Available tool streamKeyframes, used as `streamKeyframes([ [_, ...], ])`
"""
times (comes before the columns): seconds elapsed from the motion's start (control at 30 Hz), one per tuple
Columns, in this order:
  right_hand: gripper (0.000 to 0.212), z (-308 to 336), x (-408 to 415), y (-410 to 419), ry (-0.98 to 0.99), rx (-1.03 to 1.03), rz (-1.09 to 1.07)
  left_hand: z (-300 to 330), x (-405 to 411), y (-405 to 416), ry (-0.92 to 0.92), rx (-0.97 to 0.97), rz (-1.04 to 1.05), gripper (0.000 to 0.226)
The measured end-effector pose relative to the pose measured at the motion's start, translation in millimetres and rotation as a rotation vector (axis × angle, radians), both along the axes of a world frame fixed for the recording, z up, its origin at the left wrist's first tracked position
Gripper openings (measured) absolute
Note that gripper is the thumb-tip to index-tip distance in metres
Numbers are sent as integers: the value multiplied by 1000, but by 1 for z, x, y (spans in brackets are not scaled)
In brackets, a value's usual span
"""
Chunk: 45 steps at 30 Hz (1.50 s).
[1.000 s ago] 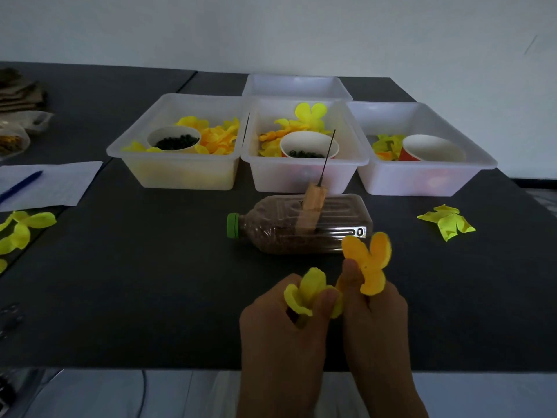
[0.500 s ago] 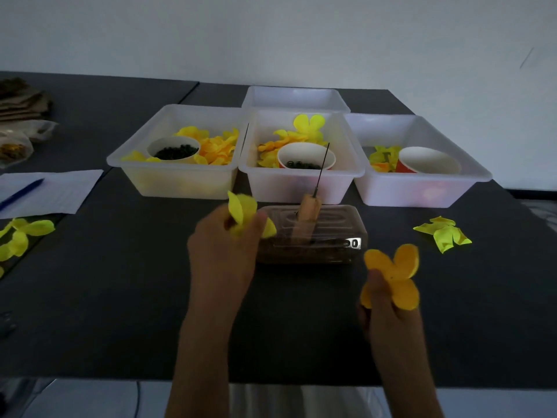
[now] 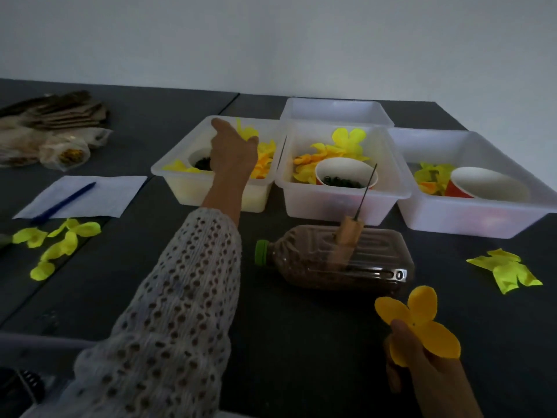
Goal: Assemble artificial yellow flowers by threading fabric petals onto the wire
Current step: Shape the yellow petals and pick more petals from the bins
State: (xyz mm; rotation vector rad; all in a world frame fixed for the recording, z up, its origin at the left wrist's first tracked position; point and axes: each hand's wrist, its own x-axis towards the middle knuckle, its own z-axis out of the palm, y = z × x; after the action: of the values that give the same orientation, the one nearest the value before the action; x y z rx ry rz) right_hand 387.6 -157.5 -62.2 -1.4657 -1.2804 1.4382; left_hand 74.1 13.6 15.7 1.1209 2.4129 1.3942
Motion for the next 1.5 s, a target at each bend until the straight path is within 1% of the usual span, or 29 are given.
streamKeyframes([
  [0.03,11,0,1,2,-2,1,21,-3,-3,5,33,-51,-16,89],
  [0.07,9,1,1,3,-6,1,31,-6,-6,10,65,-92,-24,92],
  [0.17,28,0,2,6,0,13,63,-14,-15,22,136,-191,-29,95],
  [0.23,29,0,2,10,15,8,63,-17,-19,27,146,-281,-65,92],
  [0.3,27,-2,6,13,5,15,70,-16,-16,23,190,-356,-96,80],
  [0.37,25,-2,8,12,13,24,69,-13,-4,8,275,-303,-107,61],
  [0.43,21,0,6,8,53,51,89,-10,16,-19,321,-131,-144,48],
  [0.5,14,-5,3,5,81,64,129,-6,43,-58,344,82,-256,38],
  [0.57,13,-6,0,0,137,30,180,-1,75,-105,278,262,-457,25],
  [0.6,13,-4,-2,-4,175,-1,217,1,90,-129,228,292,-582,20],
  [0.63,14,1,-5,-8,216,-19,259,4,104,-151,190,278,-708,15],
  [0.7,22,17,-10,-18,279,-13,313,5,127,-184,206,135,-915,9],
  [0.73,25,26,-13,-20,287,12,329,5,135,-195,235,44,-984,11],
  [0.77,24,31,-14,-22,281,51,341,5,141,-203,256,-23,-1014,20],
  [0.8,21,35,-16,-24,262,87,345,4,145,-209,240,-62,-1014,28],
  [0.83,19,38,-16,-27,246,105,346,4,148,-214,220,-85,-1000,28],
  [0.9,14,42,-16,-35,261,139,335,7,150,-221,225,-73,-959,25],
  [0.97,15,45,-18,-42,245,213,319,7,151,-225,236,-57,-916,23],
  [1.0,12,45,-18,-45,240,243,308,6,153,-226,236,-65,-882,19],
  [1.03,12,44,-19,-47,236,265,293,3,154,-227,225,-77,-838,16],
  [1.07,17,41,-20,-47,212,291,271,0,155,-228,197,-72,-786,15],
  [1.1,21,40,-22,-48,172,323,244,-4,156,-229,163,-49,-733,14],
  [1.17,20,36,-24,-50,95,383,178,-10,158,-230,93,30,-635,13],
  [1.23,20,34,-28,-52,81,418,136,-16,160,-232,49,75,-585,13],
  [1.27,20,32,-30,-52,78,430,118,-19,161,-232,64,97,-592,11],
  [1.33,22,30,-33,-52,47,448,83,-25,164,-233,167,120,-625,7],
  [1.4,22,26,-35,-53,13,475,33,-30,164,-234,237,141,-603,12],
  [1.47,22,23,-36,-53,-42,502,-15,-31,164,-235,189,151,-557,12],
  [1.5,22,23,-36,-53,-81,517,-28,-31,164,-236,141,142,-546,17],
])
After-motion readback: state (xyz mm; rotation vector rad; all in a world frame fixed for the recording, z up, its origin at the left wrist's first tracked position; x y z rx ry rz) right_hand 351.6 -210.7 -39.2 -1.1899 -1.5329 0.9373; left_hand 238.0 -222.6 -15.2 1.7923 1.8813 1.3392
